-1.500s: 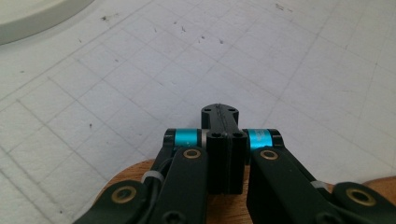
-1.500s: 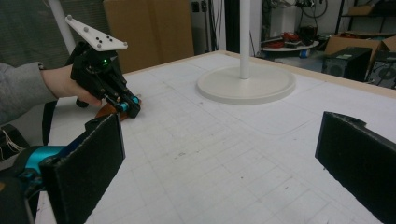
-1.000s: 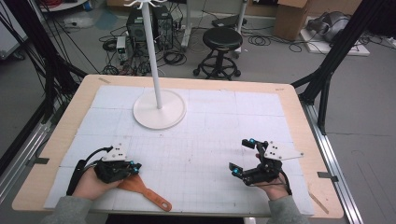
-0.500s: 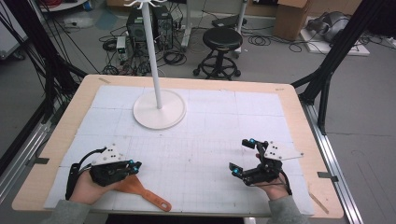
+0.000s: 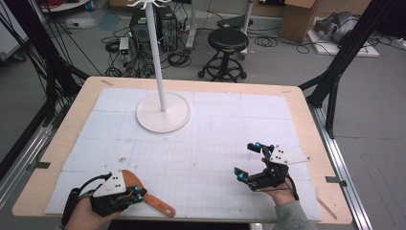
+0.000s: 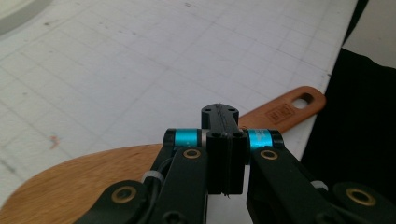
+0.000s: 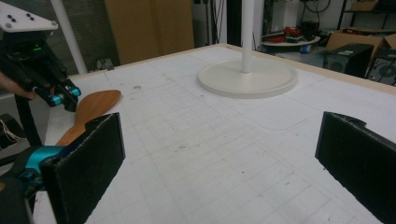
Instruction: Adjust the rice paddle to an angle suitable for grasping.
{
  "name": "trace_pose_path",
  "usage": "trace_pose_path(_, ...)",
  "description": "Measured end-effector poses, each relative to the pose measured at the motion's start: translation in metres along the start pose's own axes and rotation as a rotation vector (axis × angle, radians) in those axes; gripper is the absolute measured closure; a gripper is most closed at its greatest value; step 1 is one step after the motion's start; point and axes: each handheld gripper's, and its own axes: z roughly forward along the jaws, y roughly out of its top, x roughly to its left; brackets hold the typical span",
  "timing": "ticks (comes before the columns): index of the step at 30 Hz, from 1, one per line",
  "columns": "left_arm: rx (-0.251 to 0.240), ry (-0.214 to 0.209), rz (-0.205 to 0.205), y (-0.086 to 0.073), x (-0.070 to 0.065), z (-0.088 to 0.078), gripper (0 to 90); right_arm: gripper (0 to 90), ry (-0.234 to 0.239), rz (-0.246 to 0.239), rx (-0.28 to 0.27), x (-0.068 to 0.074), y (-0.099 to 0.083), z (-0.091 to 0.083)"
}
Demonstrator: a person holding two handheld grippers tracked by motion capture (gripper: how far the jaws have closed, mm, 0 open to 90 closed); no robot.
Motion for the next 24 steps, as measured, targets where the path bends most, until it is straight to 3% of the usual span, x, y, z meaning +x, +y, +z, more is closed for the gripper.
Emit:
trace_pose_path(9, 0.046, -0.041, 0.039, -0.001, -0.020, 0.010, 89.6, 0.0, 0.001, -0.001, 0.002, 0.000, 0.000, 0.000)
trace_pose_path(15, 0.080, -0.022, 0.064, -0.004, -0.022, 0.018, 89.6, 0.0, 0.002, -0.002, 0.008, 0.000, 0.000, 0.001)
trace_pose_path(18, 0.074, -0.022, 0.072, -0.003, -0.022, 0.020, 89.6, 0.0, 0.001, -0.003, 0.012, 0.000, -0.001, 0.001)
trace_pose_path(24, 0.083, 0.004, 0.062, -0.003, -0.013, 0.026, 89.6, 0.0, 0.003, -0.009, 0.016, 0.000, -0.001, 0.002)
